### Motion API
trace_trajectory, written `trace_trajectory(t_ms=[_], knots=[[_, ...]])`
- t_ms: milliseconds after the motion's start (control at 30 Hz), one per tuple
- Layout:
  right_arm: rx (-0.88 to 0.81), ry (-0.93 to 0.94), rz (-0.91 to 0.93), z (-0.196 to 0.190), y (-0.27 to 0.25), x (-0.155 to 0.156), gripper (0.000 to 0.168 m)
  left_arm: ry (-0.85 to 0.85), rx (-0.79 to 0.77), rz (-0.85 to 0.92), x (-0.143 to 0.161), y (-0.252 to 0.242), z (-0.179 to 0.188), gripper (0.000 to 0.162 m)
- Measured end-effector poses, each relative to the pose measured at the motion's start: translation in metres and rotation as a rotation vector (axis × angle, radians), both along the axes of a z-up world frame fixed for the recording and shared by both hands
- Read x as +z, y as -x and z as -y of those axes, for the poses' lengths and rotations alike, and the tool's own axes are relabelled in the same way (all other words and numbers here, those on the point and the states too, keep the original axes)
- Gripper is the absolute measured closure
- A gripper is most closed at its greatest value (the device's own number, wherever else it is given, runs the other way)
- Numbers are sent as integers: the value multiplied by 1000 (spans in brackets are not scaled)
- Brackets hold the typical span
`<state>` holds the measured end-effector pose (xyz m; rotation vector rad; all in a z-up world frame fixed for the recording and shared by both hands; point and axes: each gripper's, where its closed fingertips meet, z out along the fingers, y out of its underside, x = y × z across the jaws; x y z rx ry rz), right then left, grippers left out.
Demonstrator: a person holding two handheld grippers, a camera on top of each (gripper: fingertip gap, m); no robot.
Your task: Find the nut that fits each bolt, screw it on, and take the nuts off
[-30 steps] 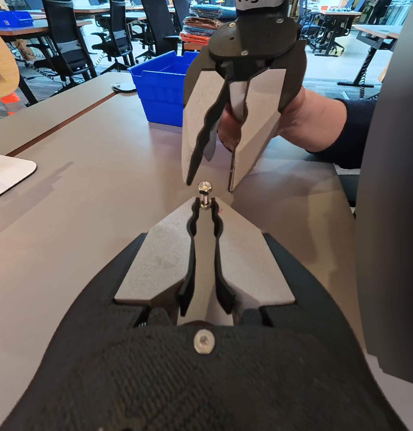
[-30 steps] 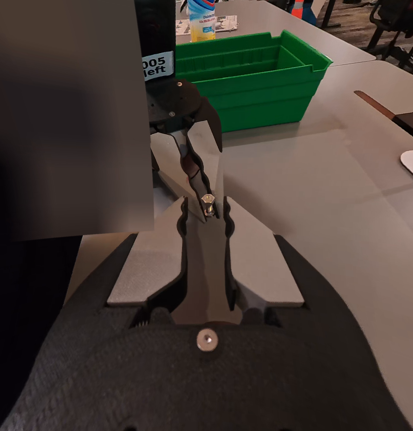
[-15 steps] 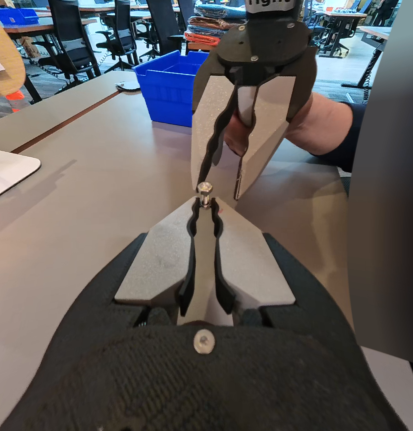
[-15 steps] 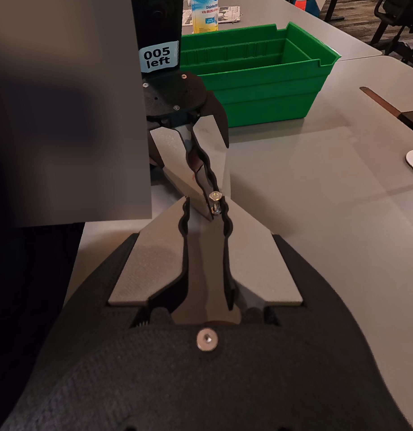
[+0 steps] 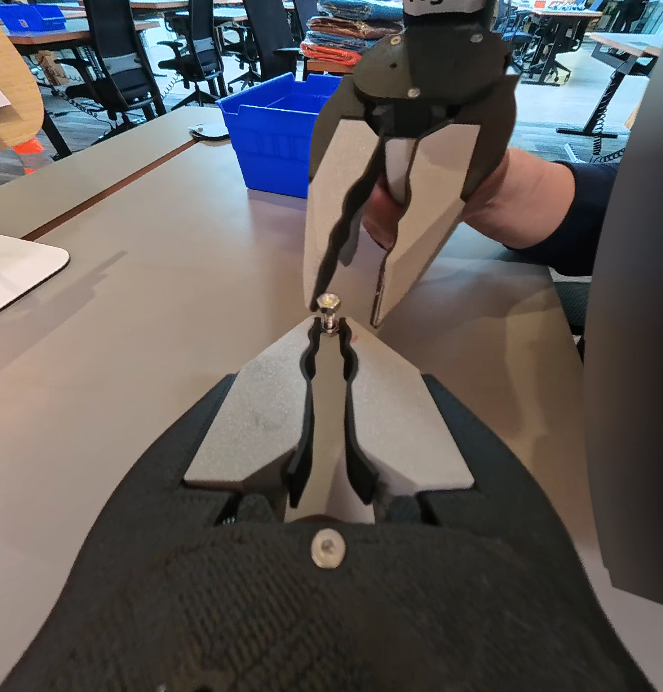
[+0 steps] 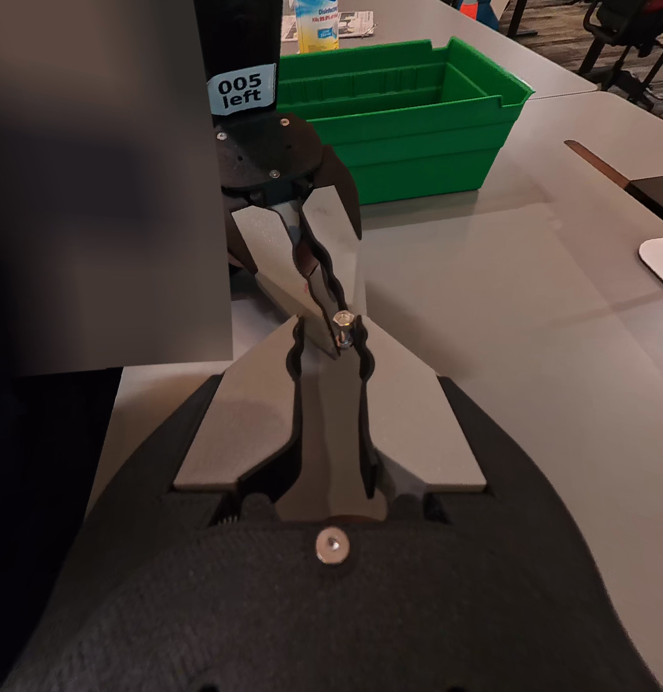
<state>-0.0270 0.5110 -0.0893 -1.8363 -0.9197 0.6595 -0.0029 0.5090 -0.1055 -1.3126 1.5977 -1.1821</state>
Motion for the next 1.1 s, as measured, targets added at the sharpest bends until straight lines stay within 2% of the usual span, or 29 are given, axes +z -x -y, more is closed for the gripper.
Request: trace_trajectory(t_ms=[67, 133, 200, 333, 467, 500, 533, 567, 733, 867, 900, 933, 967, 1100], knots=[[-8, -4, 14, 0, -2, -1, 142, -6, 28, -4, 0, 1, -6, 154], [5, -7, 9, 3, -3, 2, 154, 5, 68, -17, -1, 2, -15, 154], [-5, -19, -11, 2, -4, 6, 155, 23, 75, -15, 0, 3, -19, 154], [-58, -6, -14, -9, -6, 3, 141, -17, 36, -12, 0, 1, -7, 154], [-21, 9, 5, -3, -1, -2, 141, -8, 51, -19, -1, 1, -10, 154], [-17, -1, 24, -2, -2, -2, 148, 2, 77, -20, -1, 2, -16, 154], [10, -10, 16, 3, -1, 1, 163, 17, 95, -19, 0, 3, -21, 154], [12, -21, -4, 4, -1, 5, 164, 34, 101, -16, 1, 4, -24, 154], [-72, -7, -38, -13, -6, 8, 138, 6, 52, -16, 1, 1, -11, 154], [-17, 7, -24, -3, 0, 4, 139, 22, 53, -14, 1, 1, -11, 154], [8, 4, -26, 2, 0, 6, 159, 31, 81, -12, 1, 2, -17, 154], [45, 3, -65, 8, 2, 12, 168, 46, 93, -14, 2, 3, -22, 154], [44, 9, -105, 9, 2, 18, 168, 63, 93, -9, 3, 4, -24, 154], [-53, 37, -120, -10, -6, 15, 138, 30, 55, 7, 6, 2, -13, 154]])
